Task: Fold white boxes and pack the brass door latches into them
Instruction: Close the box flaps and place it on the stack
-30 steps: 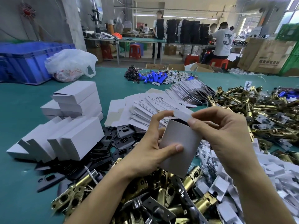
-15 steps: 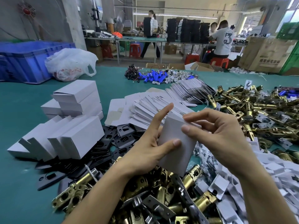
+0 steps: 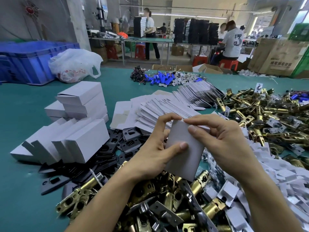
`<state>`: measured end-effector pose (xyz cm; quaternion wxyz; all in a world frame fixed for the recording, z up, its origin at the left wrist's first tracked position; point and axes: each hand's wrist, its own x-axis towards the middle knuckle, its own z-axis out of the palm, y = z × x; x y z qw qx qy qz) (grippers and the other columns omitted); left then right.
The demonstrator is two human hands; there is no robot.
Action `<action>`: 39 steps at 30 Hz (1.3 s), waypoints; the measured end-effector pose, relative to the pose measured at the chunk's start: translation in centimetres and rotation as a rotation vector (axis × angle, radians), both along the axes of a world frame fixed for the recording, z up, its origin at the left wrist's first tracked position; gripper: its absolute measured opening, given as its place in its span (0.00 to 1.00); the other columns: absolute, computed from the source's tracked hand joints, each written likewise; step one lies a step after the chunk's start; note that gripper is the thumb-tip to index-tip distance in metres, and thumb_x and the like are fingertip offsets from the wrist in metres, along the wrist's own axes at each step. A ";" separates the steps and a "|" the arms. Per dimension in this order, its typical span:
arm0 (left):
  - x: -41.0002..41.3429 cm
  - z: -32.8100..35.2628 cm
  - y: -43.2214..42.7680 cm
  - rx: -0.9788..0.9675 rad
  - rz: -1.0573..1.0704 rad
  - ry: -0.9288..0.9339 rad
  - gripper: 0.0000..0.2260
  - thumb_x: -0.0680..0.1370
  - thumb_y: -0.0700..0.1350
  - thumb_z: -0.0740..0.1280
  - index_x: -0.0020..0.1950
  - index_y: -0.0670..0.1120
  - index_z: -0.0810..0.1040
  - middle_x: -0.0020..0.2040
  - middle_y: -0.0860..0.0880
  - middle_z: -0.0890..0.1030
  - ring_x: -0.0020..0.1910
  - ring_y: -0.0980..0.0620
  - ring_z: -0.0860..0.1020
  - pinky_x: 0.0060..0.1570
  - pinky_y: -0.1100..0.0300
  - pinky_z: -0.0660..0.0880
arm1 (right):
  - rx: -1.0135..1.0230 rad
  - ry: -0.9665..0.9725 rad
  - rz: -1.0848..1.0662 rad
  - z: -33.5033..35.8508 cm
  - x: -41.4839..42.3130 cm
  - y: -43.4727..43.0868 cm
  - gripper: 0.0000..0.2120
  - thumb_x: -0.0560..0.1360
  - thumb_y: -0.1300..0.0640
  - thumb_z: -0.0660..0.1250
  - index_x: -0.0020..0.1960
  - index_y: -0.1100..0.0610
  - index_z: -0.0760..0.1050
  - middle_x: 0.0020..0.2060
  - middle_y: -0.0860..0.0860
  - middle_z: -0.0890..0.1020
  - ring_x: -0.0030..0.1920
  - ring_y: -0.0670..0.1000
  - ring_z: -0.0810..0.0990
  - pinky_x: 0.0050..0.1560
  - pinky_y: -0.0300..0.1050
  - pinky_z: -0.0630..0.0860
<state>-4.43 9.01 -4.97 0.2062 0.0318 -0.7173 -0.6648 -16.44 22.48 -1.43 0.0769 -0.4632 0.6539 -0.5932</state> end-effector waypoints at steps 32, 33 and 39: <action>6.2 4.2 -8.1 -0.928 1.187 -0.954 0.19 0.75 0.49 0.70 0.66 0.52 0.77 0.62 0.45 0.74 0.62 0.39 0.72 0.48 0.47 0.65 | 0.028 -0.441 -0.056 -1.3 1.2 -1.5 0.14 0.74 0.53 0.71 0.58 0.41 0.79 0.54 0.47 0.81 0.47 0.49 0.86 0.47 0.50 0.83; 6.2 4.0 -8.3 -0.940 1.209 -0.979 0.17 0.76 0.44 0.68 0.65 0.52 0.78 0.63 0.45 0.74 0.64 0.40 0.70 0.50 0.47 0.64 | 0.027 -0.449 -0.060 -1.3 1.1 -1.4 0.13 0.75 0.53 0.71 0.58 0.41 0.79 0.54 0.47 0.82 0.47 0.50 0.86 0.48 0.51 0.83; 5.7 2.9 -8.1 -1.111 1.264 -0.831 0.22 0.74 0.34 0.65 0.66 0.50 0.79 0.76 0.43 0.65 0.78 0.45 0.60 0.74 0.31 0.44 | 0.058 -0.456 -0.055 -1.3 0.7 -1.1 0.10 0.76 0.54 0.70 0.56 0.44 0.81 0.48 0.47 0.84 0.45 0.50 0.86 0.44 0.47 0.82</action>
